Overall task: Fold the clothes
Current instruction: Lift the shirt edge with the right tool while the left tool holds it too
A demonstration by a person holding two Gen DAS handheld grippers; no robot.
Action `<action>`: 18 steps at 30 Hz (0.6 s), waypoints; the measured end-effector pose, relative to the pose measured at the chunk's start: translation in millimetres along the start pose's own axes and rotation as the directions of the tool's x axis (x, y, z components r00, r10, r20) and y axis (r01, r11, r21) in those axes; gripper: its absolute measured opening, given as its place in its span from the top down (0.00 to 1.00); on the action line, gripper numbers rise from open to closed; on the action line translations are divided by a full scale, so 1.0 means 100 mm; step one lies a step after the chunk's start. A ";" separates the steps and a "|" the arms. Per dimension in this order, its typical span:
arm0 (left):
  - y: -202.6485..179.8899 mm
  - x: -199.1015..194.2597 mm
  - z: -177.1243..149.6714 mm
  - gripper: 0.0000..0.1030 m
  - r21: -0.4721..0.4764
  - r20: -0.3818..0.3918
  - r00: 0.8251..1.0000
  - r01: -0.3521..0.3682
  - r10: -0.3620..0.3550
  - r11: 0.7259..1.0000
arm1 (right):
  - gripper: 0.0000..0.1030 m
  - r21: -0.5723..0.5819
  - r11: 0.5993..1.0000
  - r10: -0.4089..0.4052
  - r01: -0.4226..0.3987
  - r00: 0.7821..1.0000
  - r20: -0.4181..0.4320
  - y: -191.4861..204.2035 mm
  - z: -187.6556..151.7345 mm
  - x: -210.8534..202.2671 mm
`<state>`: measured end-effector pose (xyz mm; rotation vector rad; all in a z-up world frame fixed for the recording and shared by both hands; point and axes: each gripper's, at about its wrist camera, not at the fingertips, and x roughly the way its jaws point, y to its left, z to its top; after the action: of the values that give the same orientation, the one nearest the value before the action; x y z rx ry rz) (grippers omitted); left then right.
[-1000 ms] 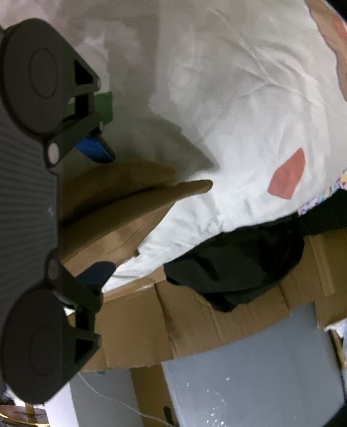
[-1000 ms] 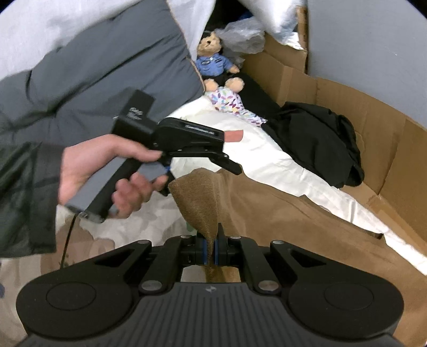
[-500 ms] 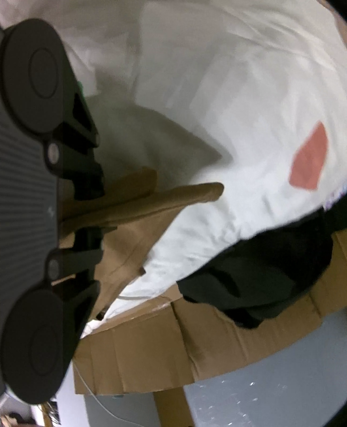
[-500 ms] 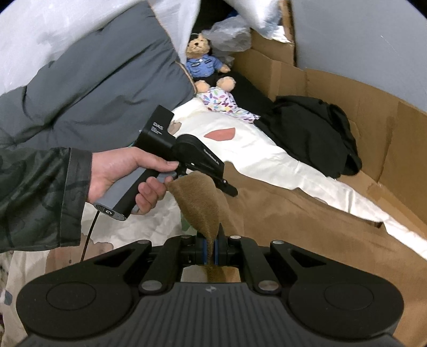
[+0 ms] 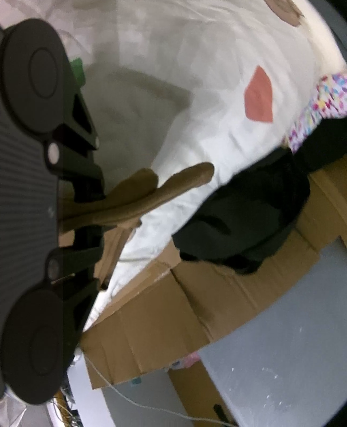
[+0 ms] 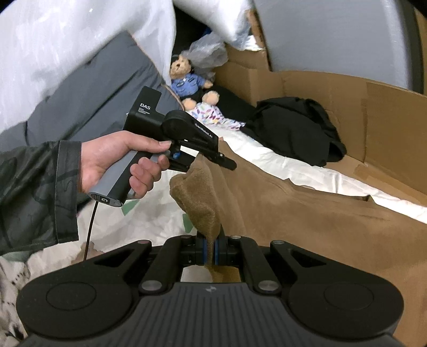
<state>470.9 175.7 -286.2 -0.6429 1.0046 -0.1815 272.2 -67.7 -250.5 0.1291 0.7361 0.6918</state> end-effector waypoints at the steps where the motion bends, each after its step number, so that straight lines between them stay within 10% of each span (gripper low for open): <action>1: -0.05 -0.02 -0.01 0.89 0.007 0.001 1.000 0.004 -0.004 1.000 | 0.95 0.017 1.000 0.002 -0.002 1.000 0.009 -0.03 -0.01 -0.05; 18: -1.12 0.38 -0.28 0.89 0.142 -0.062 0.997 0.052 -0.044 0.989 | 0.95 0.279 0.960 -0.032 -0.004 0.992 0.123 -0.66 -0.53 -0.62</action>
<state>484.8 58.3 -259.7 -0.5335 1.0228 -0.3133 239.8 -164.3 -276.8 0.4222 0.7090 0.5580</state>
